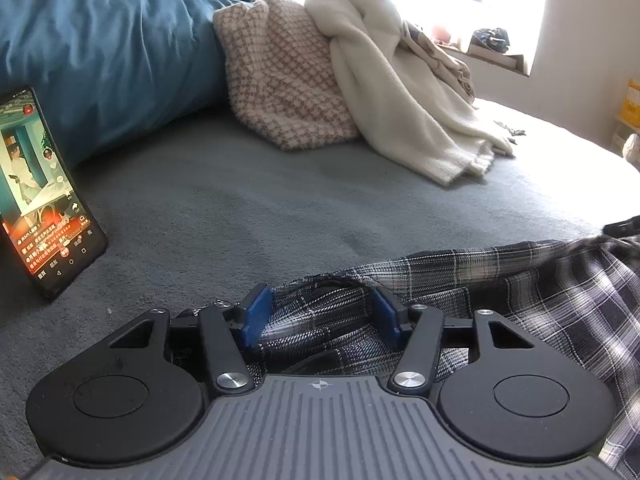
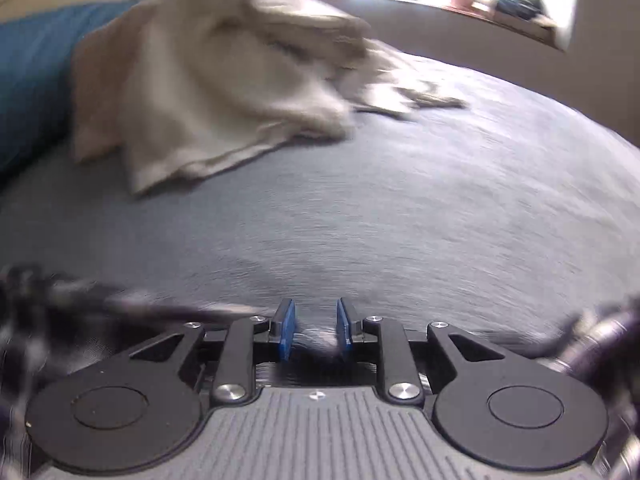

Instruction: Fold clothes

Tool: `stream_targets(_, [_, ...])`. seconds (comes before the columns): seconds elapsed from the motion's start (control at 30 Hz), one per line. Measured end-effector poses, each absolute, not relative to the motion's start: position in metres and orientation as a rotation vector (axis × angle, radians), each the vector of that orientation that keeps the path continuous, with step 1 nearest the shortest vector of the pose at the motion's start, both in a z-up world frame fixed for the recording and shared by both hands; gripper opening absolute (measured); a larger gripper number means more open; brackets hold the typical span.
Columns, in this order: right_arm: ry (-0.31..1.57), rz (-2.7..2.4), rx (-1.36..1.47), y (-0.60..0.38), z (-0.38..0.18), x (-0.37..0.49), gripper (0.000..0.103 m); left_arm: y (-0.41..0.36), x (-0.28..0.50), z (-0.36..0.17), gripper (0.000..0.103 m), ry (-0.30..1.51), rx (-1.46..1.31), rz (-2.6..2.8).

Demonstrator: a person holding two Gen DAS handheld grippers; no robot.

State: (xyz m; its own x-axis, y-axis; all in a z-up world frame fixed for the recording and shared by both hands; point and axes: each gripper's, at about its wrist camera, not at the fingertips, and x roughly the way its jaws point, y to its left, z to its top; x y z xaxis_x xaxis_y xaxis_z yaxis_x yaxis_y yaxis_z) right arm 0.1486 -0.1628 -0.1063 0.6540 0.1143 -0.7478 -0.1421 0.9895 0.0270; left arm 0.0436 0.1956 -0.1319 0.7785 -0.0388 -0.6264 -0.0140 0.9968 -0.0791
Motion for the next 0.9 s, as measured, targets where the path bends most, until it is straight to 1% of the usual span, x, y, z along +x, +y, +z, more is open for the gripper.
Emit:
stream_targets(0.07, [0.842,0.106,0.03,-0.178,-0.101,0.146,0.024,0.197,0.044,-0.131,0.056,0.679,-0.088,-0.014])
stream_targets(0.17, [0.813,0.223,0.104,-0.179,-0.089,0.132,0.024,0.199,0.044,-0.129,0.056,0.676,-0.106,-0.007])
stream_targets(0.3, [0.79,0.527,0.024,-0.136,-0.077,0.11,0.024,0.201,0.043,-0.128,0.056,0.67,-0.129,0.025])
stream_targets(0.43, [0.832,0.682,-0.01,-0.086,-0.091,0.109,0.023,0.201,0.041,-0.129,0.056,0.657,-0.111,0.052])
stream_targets(0.6, [0.836,0.48,0.14,-0.081,-0.121,0.143,0.022,0.203,0.04,-0.131,0.056,0.644,-0.103,0.06])
stream_targets(0.67, [0.841,0.372,0.302,-0.102,-0.123,0.155,0.022,0.204,0.04,-0.13,0.056,0.642,-0.109,0.058])
stream_targets(0.73, [0.828,0.354,0.393,-0.118,-0.118,0.154,0.023,0.206,0.037,-0.125,0.056,0.632,-0.114,0.062])
stream_targets(0.9, [0.779,0.358,0.371,-0.156,-0.092,0.123,0.023,0.21,0.025,-0.109,0.056,0.582,-0.135,0.093])
